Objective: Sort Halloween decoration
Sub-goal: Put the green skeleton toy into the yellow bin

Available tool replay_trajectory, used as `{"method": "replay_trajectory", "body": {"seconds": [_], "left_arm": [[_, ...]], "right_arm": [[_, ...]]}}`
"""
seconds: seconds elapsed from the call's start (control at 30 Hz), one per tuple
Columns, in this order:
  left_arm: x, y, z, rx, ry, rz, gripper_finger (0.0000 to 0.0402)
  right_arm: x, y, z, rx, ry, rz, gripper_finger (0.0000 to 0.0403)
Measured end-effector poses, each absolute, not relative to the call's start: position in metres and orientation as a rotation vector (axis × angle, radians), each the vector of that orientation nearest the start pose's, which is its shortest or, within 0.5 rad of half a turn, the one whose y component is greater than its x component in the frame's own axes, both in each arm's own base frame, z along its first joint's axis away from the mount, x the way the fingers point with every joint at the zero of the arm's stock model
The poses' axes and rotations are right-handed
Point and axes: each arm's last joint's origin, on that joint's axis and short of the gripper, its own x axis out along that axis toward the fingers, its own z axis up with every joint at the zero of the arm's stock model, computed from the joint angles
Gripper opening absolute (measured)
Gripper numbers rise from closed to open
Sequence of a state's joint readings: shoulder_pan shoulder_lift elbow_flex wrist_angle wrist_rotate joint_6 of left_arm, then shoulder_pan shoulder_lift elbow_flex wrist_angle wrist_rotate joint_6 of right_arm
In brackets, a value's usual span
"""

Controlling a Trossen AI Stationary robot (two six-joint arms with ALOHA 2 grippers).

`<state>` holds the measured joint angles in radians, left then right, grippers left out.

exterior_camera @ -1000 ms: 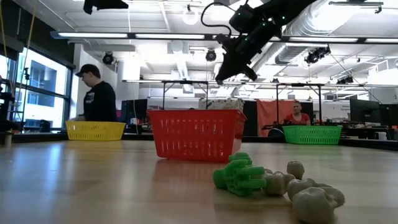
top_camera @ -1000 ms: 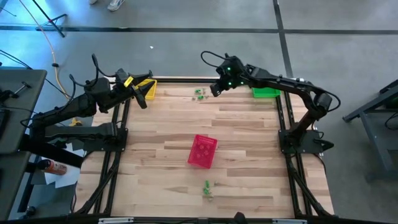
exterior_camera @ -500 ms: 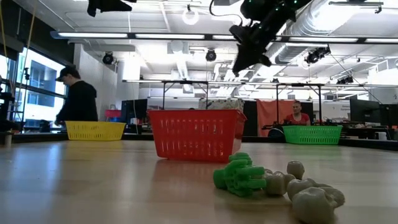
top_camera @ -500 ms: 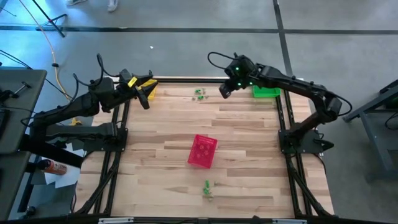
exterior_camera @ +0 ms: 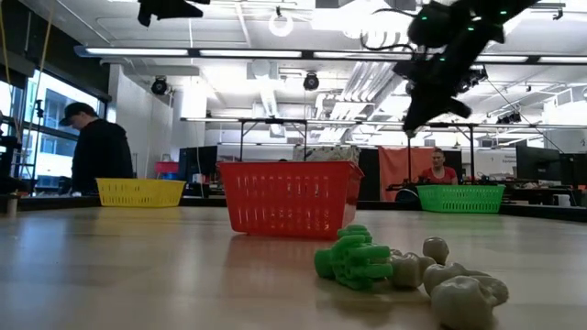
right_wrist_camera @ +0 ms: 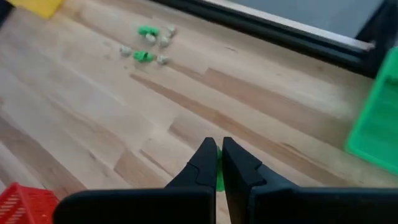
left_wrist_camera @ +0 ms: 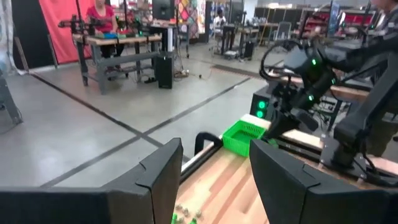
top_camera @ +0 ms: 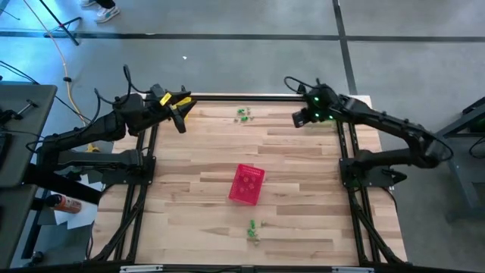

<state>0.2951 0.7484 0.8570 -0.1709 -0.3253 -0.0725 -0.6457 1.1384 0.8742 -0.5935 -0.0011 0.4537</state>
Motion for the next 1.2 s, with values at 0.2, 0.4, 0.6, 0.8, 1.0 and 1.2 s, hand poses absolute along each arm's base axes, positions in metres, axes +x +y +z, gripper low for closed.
{"method": "replay_trajectory", "body": {"seconds": [0.2, 0.4, 0.6, 0.8, 1.0, 1.2], "left_arm": [[0.149, 0.055, 0.366, -0.066, 0.012, 0.623, 0.0176], [0.149, 0.055, 0.367, -0.069, 0.005, 0.624, 0.0176], [0.149, 0.055, 0.368, -0.082, -0.007, 0.625, 0.0176], [0.149, 0.055, 0.368, -0.082, -0.007, 0.625, 0.0176], [0.149, 0.055, 0.367, -0.082, -0.006, 0.625, 0.0176], [0.149, 0.055, 0.367, -0.074, -0.003, 0.625, 0.0176]], "right_arm": [[0.159, -0.135, 0.269, 0.699, 0.606, -0.837, 0.0000], [0.158, -0.138, 0.273, 0.678, 0.598, -0.820, 0.0000], [0.157, -0.138, 0.272, 0.674, 0.600, -0.832, 0.0000], [0.158, -0.138, 0.273, 0.667, 0.603, -0.830, 0.0000], [0.156, -0.139, 0.273, 0.663, 0.597, -0.869, 0.0000], [0.154, -0.143, 0.272, 0.672, 0.593, -0.890, 0.0000]]}}
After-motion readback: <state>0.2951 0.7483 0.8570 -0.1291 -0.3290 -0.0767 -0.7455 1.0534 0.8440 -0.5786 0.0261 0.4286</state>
